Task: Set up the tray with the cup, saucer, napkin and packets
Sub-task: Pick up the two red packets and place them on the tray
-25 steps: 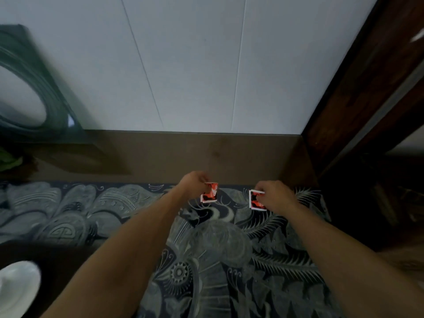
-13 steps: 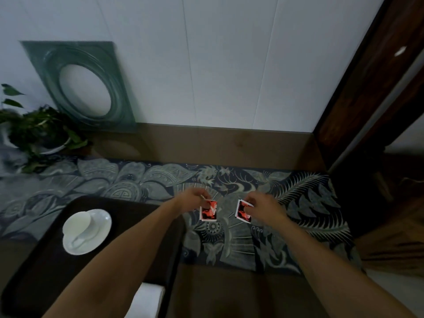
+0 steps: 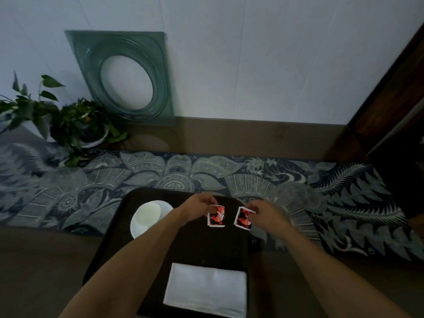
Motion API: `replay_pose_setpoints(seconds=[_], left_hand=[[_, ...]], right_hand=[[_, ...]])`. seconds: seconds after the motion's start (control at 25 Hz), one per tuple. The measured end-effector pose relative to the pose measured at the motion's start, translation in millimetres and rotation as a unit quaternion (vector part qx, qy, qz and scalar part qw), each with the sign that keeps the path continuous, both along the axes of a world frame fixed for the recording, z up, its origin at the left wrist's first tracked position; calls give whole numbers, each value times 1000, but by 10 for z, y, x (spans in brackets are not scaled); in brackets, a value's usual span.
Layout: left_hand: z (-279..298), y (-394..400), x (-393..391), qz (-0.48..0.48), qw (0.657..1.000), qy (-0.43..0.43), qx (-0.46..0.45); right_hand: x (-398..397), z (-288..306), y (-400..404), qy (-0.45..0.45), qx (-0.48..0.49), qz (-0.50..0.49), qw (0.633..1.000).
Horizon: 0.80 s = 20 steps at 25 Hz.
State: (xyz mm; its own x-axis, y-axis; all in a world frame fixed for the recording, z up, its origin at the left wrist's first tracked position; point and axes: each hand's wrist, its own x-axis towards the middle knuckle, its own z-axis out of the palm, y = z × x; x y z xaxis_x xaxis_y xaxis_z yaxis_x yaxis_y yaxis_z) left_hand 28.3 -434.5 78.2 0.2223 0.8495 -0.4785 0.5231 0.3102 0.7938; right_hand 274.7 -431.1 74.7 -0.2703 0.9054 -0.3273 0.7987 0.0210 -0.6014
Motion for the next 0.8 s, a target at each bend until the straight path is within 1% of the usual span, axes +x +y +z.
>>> replay_pose_setpoints(seconds=[0.12,0.28,0.48,0.68,0.8], left_hand=[[-96,-33,-314,11,1000,-10,-11],[-286,-51,-480,3,1000,-4,-10],[-562,5,-422,-21,999,26,-9],[-791,117,-294,-33,997,66,-5],[-878,189,-228,-4,996,92,15]], right_hand=[[-345,-40,-92,14,-8,-17,1000],[-603,-158,-115,17,-29,-41,999],[-741,-461,1,50,-84,-90,991],[-792,-683,202,54,-104,-77,990],[-797,-730,303,47,-96,-70,992]])
